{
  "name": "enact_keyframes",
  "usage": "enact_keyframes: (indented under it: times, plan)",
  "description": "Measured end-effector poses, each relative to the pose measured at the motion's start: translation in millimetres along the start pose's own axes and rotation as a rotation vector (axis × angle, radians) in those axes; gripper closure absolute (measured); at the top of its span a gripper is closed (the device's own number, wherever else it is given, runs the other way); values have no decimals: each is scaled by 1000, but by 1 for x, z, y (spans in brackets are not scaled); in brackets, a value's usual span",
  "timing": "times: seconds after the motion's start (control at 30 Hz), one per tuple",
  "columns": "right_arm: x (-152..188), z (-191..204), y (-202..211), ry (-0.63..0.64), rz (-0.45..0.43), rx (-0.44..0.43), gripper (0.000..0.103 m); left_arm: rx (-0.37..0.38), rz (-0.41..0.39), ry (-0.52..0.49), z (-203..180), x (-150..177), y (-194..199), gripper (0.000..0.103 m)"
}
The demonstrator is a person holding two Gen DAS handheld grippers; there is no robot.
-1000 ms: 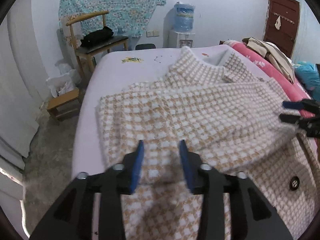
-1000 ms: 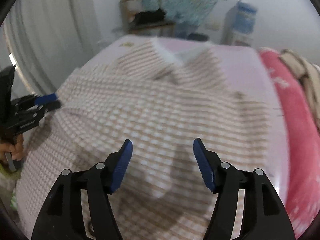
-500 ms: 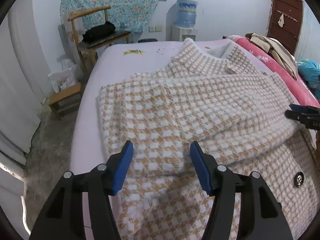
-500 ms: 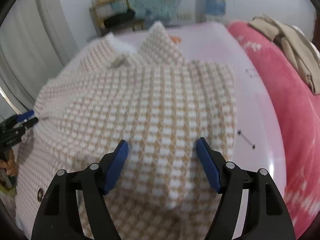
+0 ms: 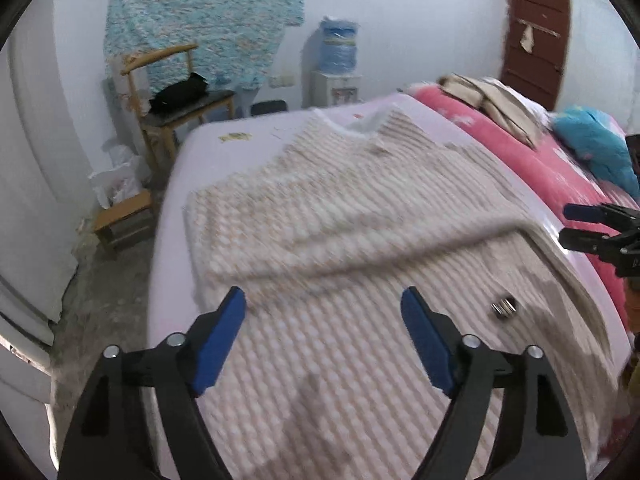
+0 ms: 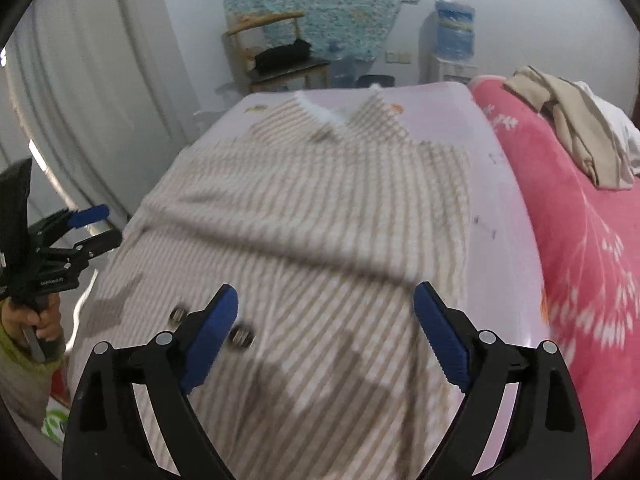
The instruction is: Fold large clothes
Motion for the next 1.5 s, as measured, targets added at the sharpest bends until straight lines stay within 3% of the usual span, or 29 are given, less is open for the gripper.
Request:
enact_keyframes:
  times: [0.27, 0.47, 0.67, 1.03, 1.5]
  plan:
    - [67, 46, 4, -68, 100, -30, 17, -39, 126, -112, -44, 69, -1, 19]
    - [87, 51, -2, -109, 125, 53, 17, -103, 156, -121, -50, 101, -16, 16]
    - [96, 52, -11, -117, 120, 83, 8, -45, 206, 98, -23, 99, -28, 4]
    - [104, 56, -9, -137, 83, 99, 8, -65, 167, 78, -25, 105, -25, 4]
    - [102, 53, -9, -170, 104, 103, 8, -66, 160, 85, -24, 105, -23, 4]
Point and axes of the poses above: each gripper's, at about its wrist camera, not at the fingertips, and y roughly against the way its jaws point, z to its left, x to its underside, the point moved 1 cm from there along -y, roughly the way its jaws point, and after that the axes turned 15 degrees about y, right-handed, at the moved point
